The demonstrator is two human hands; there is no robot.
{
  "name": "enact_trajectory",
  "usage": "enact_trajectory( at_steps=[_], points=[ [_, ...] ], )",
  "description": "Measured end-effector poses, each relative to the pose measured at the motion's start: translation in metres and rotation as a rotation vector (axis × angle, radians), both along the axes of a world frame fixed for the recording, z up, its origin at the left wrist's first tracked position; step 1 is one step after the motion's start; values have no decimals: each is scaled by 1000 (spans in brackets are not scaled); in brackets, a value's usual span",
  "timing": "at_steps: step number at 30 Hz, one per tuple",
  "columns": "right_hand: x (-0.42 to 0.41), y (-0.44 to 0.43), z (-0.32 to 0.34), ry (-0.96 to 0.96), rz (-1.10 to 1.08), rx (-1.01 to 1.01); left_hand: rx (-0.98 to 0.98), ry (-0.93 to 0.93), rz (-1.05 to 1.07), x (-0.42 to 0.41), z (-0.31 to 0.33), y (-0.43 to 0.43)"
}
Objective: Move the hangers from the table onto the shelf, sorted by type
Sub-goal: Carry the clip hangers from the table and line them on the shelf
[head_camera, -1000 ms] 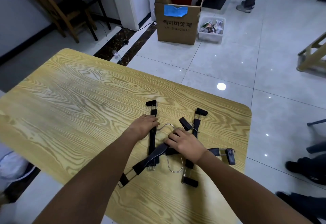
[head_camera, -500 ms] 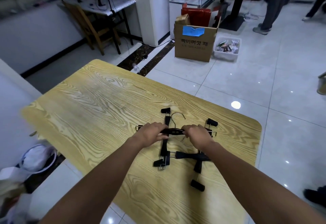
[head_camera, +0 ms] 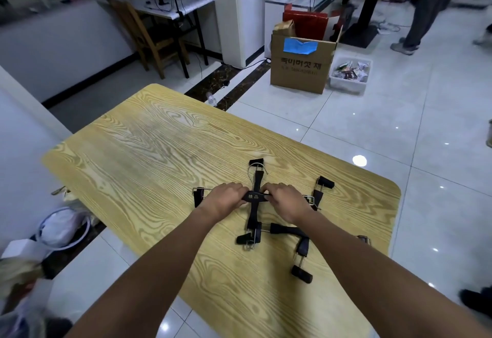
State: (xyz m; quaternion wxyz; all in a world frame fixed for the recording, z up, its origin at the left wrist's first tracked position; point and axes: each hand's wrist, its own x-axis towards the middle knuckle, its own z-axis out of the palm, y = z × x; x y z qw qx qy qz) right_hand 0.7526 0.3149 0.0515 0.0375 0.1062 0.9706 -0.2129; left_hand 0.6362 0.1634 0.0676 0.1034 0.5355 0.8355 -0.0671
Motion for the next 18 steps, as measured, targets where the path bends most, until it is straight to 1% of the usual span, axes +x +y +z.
enact_trajectory(
  at_steps=[2,6,9,11,15,18],
  points=[
    [4,-1,-3,49,39,95,0,-5,10,-4,-1,-2],
    [13,2,-11,233,75,337,11,-42,77,-21,-2,-8],
    [19,5,-14,268,80,395,29,-81,144,-36,0,-14],
    [23,5,-19,192,92,386,38,-103,189,-46,1,-18],
    [30,-8,-39,-22,185,303,74,-169,276,-62,0,-24],
    [29,-26,-48,-96,161,291,107,-188,286,-68,-1,-21]
  ],
)
